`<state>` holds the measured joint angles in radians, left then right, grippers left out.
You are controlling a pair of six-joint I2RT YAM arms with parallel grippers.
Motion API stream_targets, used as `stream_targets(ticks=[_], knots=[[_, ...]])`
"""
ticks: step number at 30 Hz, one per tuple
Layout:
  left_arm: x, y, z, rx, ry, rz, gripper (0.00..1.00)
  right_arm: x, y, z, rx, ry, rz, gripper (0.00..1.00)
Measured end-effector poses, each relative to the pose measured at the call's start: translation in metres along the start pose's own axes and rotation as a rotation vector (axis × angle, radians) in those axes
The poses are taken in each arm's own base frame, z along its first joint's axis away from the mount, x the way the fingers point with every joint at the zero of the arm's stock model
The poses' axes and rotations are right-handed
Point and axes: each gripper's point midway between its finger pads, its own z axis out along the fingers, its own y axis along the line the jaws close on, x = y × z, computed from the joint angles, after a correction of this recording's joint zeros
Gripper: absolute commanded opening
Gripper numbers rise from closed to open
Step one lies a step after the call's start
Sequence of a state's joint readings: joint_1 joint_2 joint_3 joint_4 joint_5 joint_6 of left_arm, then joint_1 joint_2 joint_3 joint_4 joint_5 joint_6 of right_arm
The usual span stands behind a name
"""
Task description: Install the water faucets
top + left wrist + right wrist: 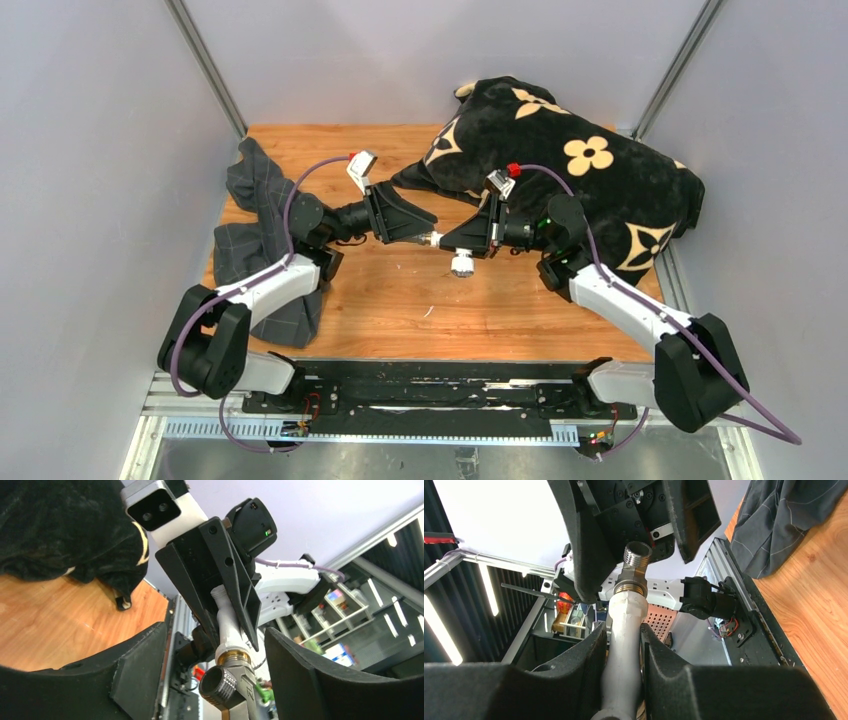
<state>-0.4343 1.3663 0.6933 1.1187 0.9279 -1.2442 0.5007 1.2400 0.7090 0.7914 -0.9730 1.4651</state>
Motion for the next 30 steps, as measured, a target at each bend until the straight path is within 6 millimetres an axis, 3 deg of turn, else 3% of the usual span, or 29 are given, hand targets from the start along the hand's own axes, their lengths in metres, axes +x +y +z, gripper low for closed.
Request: stream_targets(ticks=[7, 9, 14, 27, 30], knots=[[0.001, 0.006, -0.003, -0.088, -0.003, -0.044, 0.90, 0.006, -0.004, -0.006, 0.035, 0.009, -0.030, 0.00], [0.001, 0.003, -0.005, -0.107, 0.002, -0.040, 0.99, 0.007, -0.006, -0.009, 0.051, 0.008, -0.040, 0.00], [0.000, -0.005, -0.008, -0.146, 0.019, -0.031, 0.98, 0.004, -0.009, -0.014, 0.071, -0.003, -0.061, 0.00], [0.016, -0.003, -0.017, -0.210, 0.072, -0.154, 1.00, 0.003, -0.002, -0.013, 0.060, 0.012, -0.104, 0.01], [0.018, -0.005, -0.018, -0.203, 0.083, -0.164, 0.86, 0.003, -0.002, -0.013, 0.060, 0.012, -0.105, 0.01]])
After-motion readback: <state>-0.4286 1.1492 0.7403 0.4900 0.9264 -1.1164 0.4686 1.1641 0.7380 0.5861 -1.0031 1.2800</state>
